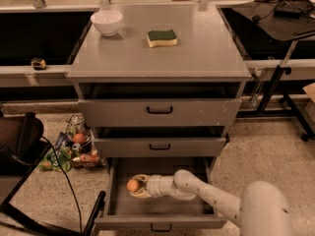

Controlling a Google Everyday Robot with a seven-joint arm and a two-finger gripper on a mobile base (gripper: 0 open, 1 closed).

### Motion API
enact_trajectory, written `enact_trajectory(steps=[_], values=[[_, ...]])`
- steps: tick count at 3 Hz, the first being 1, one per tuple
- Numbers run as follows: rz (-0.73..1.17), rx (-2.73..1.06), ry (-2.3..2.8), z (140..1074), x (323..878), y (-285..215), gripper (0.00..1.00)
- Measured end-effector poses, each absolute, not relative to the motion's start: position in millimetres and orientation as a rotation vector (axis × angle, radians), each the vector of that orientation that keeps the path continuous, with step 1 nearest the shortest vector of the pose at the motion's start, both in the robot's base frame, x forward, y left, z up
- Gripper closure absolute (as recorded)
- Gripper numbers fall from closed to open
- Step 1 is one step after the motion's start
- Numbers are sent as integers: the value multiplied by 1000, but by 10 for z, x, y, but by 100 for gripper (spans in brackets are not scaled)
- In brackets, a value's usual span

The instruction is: Pick orange from bottom drawer and place on counter

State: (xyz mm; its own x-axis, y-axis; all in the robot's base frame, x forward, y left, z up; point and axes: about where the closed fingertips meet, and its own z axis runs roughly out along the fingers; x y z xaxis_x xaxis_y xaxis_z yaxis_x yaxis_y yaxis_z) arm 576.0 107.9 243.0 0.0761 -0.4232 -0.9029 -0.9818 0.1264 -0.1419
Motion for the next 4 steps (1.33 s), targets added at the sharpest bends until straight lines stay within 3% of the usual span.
enact_trajectory(steps=[1, 2, 4], values=[[714, -1506, 1416, 3123, 5618, 998, 100], [775, -1561, 1378, 3180, 5248, 1174, 100], [759, -1589, 1336, 3450, 5089, 1102, 100]])
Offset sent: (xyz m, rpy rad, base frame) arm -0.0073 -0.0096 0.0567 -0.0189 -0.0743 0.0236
